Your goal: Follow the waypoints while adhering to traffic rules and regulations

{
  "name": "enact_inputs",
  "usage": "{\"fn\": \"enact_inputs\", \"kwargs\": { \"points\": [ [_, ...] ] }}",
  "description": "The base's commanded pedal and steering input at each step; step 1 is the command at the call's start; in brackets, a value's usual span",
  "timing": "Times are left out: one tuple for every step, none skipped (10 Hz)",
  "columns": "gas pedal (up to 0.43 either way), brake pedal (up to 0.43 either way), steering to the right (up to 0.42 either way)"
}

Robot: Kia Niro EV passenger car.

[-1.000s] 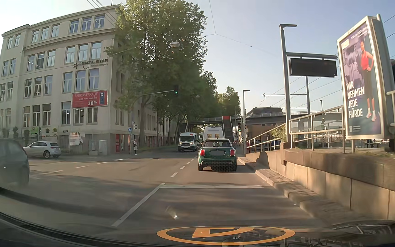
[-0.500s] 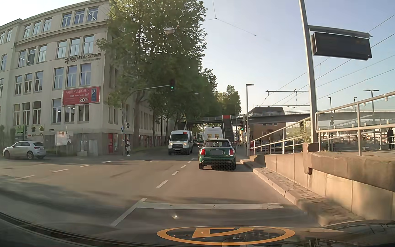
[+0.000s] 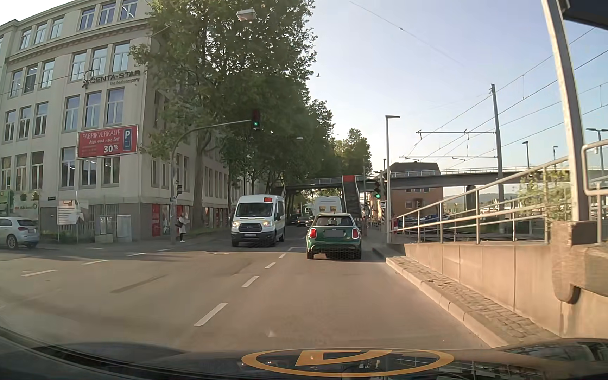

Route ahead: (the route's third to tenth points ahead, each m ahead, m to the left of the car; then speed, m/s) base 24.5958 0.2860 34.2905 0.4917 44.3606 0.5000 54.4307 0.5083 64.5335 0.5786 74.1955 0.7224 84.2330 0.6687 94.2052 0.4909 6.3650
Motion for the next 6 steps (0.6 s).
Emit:
{"fn": "enact_inputs", "kwargs": {
  "points": [
    [0.299,0.000,0.001],
    [0.299,0.000,0.000],
    [0.280,0.000,0.000],
    [0.240,0.000,0.000],
    [0.228,0.000,0.000],
    [0.228,0.000,0.000]
  ]
}}
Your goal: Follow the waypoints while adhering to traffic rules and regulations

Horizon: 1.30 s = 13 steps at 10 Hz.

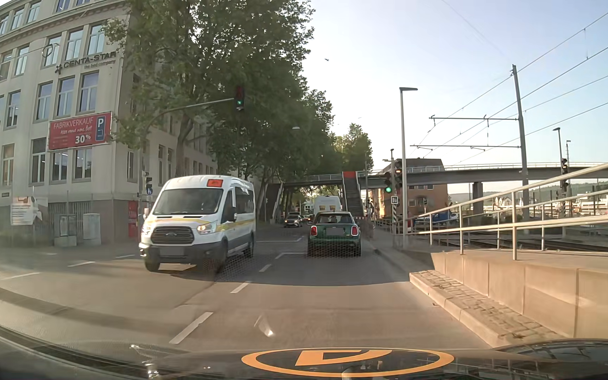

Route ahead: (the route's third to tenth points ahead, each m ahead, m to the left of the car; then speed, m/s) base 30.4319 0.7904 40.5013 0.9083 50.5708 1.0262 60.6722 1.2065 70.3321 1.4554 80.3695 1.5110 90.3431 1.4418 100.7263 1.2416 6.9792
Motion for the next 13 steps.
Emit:
{"fn": "enact_inputs", "kwargs": {
  "points": [
    [0.228,0.000,-0.001],
    [0.228,0.000,-0.002],
    [0.228,0.000,-0.002],
    [0.228,0.000,-0.002],
    [0.228,0.000,-0.002],
    [0.228,0.000,-0.002],
    [0.228,0.000,-0.002],
    [0.228,0.000,-0.002],
    [0.228,0.000,-0.002],
    [0.228,0.000,-0.002],
    [0.228,0.000,-0.002],
    [0.228,0.000,-0.003],
    [0.228,0.000,-0.002]
  ]
}}
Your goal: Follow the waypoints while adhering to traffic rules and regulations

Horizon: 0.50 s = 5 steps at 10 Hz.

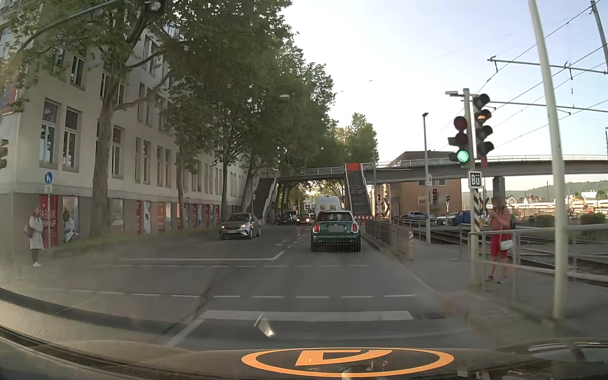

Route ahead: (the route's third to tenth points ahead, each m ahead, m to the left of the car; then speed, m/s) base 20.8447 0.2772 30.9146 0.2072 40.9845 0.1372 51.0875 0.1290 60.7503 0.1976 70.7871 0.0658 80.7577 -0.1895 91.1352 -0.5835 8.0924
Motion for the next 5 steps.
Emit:
{"fn": "enact_inputs", "kwargs": {
  "points": [
    [0.228,0.000,-0.002],
    [0.220,0.000,-0.002],
    [0.220,0.000,-0.002],
    [0.209,0.000,-0.002],
    [0.209,0.000,-0.002]
  ]
}}
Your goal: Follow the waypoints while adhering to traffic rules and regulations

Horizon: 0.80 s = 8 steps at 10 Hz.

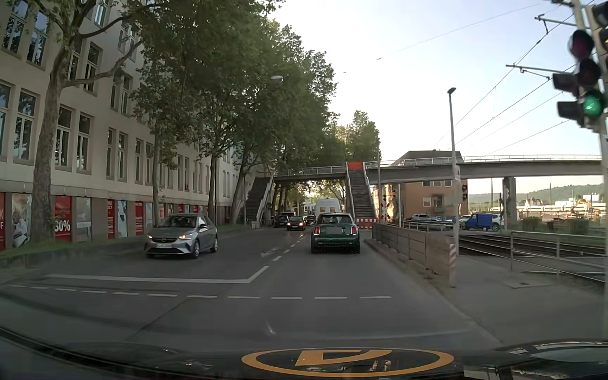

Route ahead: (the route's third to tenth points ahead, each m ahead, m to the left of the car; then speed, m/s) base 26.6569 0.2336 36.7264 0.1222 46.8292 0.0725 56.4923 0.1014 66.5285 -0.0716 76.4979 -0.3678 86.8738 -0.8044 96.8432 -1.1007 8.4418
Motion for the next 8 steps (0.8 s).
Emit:
{"fn": "enact_inputs", "kwargs": {
  "points": [
    [0.209,0.000,-0.002],
    [0.197,0.000,-0.002],
    [0.197,0.000,-0.002],
    [0.189,0.000,-0.002],
    [0.189,0.000,-0.002],
    [0.189,0.000,-0.002],
    [0.189,0.000,-0.002],
    [0.189,0.000,-0.002]
  ]
}}
